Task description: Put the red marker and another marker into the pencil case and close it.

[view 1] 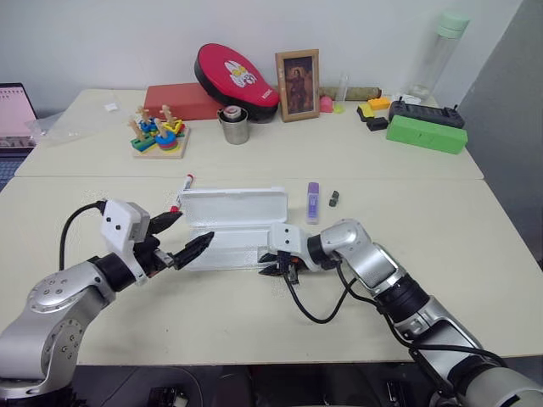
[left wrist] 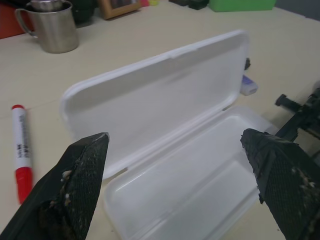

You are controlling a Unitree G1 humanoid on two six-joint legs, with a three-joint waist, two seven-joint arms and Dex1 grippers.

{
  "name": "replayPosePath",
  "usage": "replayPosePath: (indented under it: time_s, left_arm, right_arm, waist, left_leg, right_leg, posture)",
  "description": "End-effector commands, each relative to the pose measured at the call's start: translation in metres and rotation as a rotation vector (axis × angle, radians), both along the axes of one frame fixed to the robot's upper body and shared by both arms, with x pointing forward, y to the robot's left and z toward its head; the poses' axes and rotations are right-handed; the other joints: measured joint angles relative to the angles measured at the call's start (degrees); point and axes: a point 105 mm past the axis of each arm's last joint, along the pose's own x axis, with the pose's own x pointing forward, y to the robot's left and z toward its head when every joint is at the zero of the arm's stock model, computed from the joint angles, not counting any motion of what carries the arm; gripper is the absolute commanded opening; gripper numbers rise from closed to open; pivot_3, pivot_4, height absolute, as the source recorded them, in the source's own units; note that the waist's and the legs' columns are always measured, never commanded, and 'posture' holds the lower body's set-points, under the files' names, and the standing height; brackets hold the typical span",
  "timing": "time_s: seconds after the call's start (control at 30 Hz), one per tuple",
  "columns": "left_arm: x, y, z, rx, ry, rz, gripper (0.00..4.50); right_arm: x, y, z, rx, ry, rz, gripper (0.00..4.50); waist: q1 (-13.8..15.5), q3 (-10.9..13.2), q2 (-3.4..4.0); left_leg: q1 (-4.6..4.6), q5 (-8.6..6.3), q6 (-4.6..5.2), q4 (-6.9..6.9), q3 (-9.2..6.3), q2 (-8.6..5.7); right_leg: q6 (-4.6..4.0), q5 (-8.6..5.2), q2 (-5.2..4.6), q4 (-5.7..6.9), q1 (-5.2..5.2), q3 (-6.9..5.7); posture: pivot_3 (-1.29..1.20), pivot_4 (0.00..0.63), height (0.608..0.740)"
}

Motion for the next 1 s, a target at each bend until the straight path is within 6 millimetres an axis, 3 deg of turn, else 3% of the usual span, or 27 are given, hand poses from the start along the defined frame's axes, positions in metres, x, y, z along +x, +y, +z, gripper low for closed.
replayPosePath:
  time_s: [0.03,0.2,0.33,0.53,0.8,1.0]
  left_arm:
    - [0.001,0.018,0.006,0.014,-0.022,0.084,4.5]
    - [0.007,0.044,0.006,0.022,-0.013,0.219,4.5]
    - [0.025,0.069,-0.01,0.091,0.032,0.358,4.5]
    - [0.064,0.072,-0.023,0.112,0.083,0.401,4.5]
    - [0.109,0.055,-0.04,0.131,0.14,0.35,4.5]
    - [0.123,0.041,-0.05,0.122,0.176,0.303,4.5]
  right_arm:
    - [-0.003,0.0,0.034,0.105,-0.028,0.007,2.35]
    - [-0.016,-0.013,0.078,0.282,0.059,0.023,3.56]
    - [-0.012,-0.025,0.118,0.428,0.08,-0.019,4.45]
    - [0.009,-0.03,0.151,0.508,-0.033,-0.127,4.45]
    - [0.012,-0.031,0.163,0.545,-0.076,-0.173,4.45]
    - [0.017,-0.033,0.172,0.584,-0.103,-0.214,4.45]
  waist:
    - [0.0,0.0,0.0]
    - [0.3,0.0,-0.01]
    - [0.2,0.0,-0.02]
    - [0.3,0.0,-0.02]
    - [0.3,0.0,-0.02]
    - [0.2,0.0,-0.02]
  left_leg:
    - [-0.01,0.0,0.0,0.0,-0.01,0.0]
    - [-0.03,0.0,0.0,0.01,-0.01,0.0]
    - [-0.01,0.0,0.0,0.01,-0.02,0.0]
    - [-0.05,0.0,0.0,0.0,-0.02,0.04]
    - [-0.16,0.0,0.0,-0.07,-0.02,0.04]
    - [-0.16,0.01,0.0,-0.07,-0.02,0.04]
  right_leg:
    - [0.0,0.0,0.0,0.0,0.0,-0.01]
    - [0.02,-0.01,0.0,-0.04,0.02,-0.02]
    - [0.02,-0.01,0.0,0.0,0.01,-0.02]
    - [0.0,0.0,0.05,-0.03,-0.04,-0.03]
    - [-0.25,0.15,0.07,-0.03,-0.15,-0.06]
    - [-0.26,0.15,0.07,0.09,-0.19,-0.05]
  posture:
    - [0.0,0.15,0.74]
    - [0.0,0.15,0.74]
    - [0.0,0.15,0.74]
    - [0.0,0.15,0.74]
    - [0.0,0.15,0.74]
    - [0.0,0.15,0.74]
